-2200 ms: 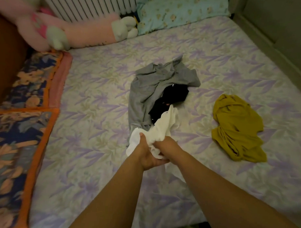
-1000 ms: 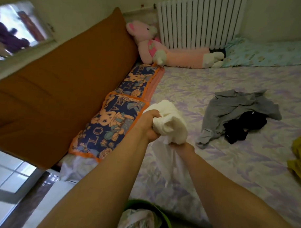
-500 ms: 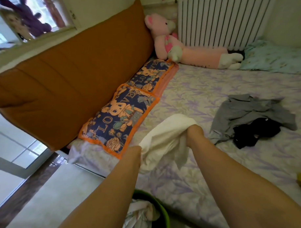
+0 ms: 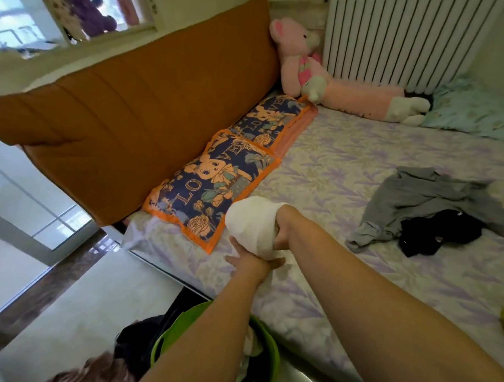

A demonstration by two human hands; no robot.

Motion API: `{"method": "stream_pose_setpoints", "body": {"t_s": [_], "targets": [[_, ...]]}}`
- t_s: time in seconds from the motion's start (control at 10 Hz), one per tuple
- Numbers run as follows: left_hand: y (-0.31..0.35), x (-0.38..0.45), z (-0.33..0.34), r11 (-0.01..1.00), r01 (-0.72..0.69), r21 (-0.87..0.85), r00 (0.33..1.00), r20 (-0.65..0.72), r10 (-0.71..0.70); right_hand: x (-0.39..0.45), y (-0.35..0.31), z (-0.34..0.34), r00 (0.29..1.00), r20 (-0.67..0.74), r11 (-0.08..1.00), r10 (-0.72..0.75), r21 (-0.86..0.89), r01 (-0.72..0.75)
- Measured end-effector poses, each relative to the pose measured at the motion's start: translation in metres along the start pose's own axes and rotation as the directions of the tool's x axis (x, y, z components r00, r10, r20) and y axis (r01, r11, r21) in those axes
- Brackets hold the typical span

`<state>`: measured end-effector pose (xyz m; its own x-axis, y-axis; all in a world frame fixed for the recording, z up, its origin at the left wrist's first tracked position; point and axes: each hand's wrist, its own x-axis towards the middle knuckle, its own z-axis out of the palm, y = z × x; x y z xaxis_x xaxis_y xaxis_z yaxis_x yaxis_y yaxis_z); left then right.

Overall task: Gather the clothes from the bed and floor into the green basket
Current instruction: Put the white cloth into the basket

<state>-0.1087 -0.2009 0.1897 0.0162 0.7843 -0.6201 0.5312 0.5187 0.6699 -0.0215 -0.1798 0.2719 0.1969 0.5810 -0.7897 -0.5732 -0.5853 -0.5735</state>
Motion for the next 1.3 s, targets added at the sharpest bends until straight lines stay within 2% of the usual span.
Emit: {"method": "stream_pose_setpoints", "body": {"t_s": [0.1, 0.2, 0.3, 0.4, 0.5, 0.6, 0.7, 0.8, 0.9, 1.0, 1.1, 1.2, 1.3], "targets": [[-0.016, 0.022, -0.015, 0.996, -0.039, -0.086, 0.990, -0.135, 0.027, -0.010, 0.007, 0.007, 0.977, 0.149, 0.976, 0.154, 0.128, -0.174], [-0.019, 0.024, -0.026, 0.946, -0.101, -0.310, 0.984, -0.171, 0.049, -0.009, 0.017, 0.012, 0.958, 0.209, 0.951, 0.194, 0.198, -0.236], [-0.019, 0.028, -0.043, 0.821, -0.103, -0.561, 0.975, -0.219, -0.027, -0.007, 0.029, 0.015, 0.957, 0.240, 0.958, 0.165, 0.192, -0.213], [-0.020, 0.032, -0.067, 0.624, 0.007, -0.781, 0.961, -0.168, -0.221, 0.002, 0.037, 0.017, 0.962, 0.215, 0.937, 0.170, 0.267, -0.225], [-0.019, 0.048, -0.088, 0.531, 0.014, -0.847, 0.944, -0.163, -0.286, 0.021, 0.045, 0.022, 0.975, 0.113, 0.926, 0.189, 0.309, -0.215], [-0.022, 0.059, -0.098, 0.433, 0.096, -0.896, 0.938, -0.064, -0.341, 0.036, 0.059, 0.027, 0.993, -0.064, 0.989, 0.101, 0.117, -0.093], [-0.043, 0.080, -0.100, 0.456, 0.098, -0.885, 0.946, -0.060, -0.318, 0.057, 0.087, 0.040, 1.000, -0.029, 0.996, 0.000, -0.085, -0.003], [-0.063, 0.074, -0.097, 0.336, 0.123, -0.934, 0.973, 0.047, -0.227, 0.086, 0.117, 0.052, 0.989, 0.104, 0.994, 0.106, 0.020, -0.109], [-0.089, 0.086, -0.094, 0.262, 0.171, -0.950, 0.979, 0.134, -0.154, 0.117, 0.150, 0.064, 0.950, 0.282, 0.960, 0.137, 0.198, -0.197], [-0.135, 0.099, -0.091, 0.344, 0.286, -0.894, 0.939, 0.191, -0.285, 0.141, 0.190, 0.061, 0.952, 0.247, 0.952, 0.179, 0.201, -0.231], [-0.176, 0.106, -0.084, 0.583, 0.421, -0.695, 0.892, 0.199, -0.407, 0.172, 0.233, 0.042, 0.955, 0.109, 0.957, 0.277, 0.057, -0.284], [-0.237, 0.129, -0.058, 0.772, 0.443, -0.456, 0.873, 0.022, -0.488, 0.209, 0.287, 0.014, 0.934, 0.002, 0.933, 0.358, -0.038, -0.358], [-0.295, 0.145, -0.038, 0.871, 0.464, -0.164, 0.863, -0.138, -0.486, 0.229, 0.328, -0.010, 0.931, -0.104, 0.933, 0.350, -0.051, -0.356]]}}
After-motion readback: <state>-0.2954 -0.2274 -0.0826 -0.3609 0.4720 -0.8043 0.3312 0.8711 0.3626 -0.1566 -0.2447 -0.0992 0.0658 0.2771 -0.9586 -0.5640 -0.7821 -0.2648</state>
